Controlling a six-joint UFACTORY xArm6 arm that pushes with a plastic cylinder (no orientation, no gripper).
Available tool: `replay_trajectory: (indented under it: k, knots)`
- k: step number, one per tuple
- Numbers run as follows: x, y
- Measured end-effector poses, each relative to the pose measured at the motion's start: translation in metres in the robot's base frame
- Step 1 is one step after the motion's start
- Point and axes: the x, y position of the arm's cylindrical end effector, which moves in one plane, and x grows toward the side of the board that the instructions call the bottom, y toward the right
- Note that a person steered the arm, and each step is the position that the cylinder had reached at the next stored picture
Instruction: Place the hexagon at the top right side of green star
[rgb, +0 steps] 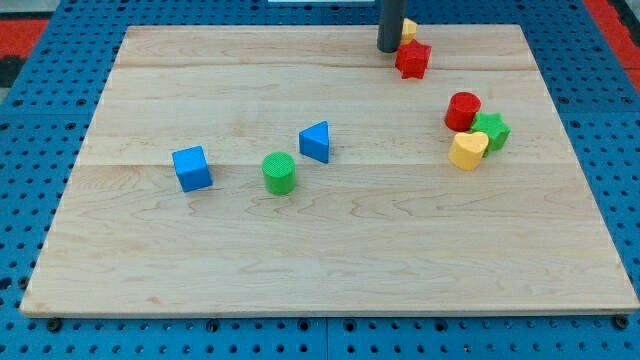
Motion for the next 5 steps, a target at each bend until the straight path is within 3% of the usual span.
replay_trajectory:
  k: [1,2,3,5]
  knots:
    - [-0.034,-0.033]
    - [-0.038,-0.03]
    - [-0.038,0.047]
    - [0.001,0.063]
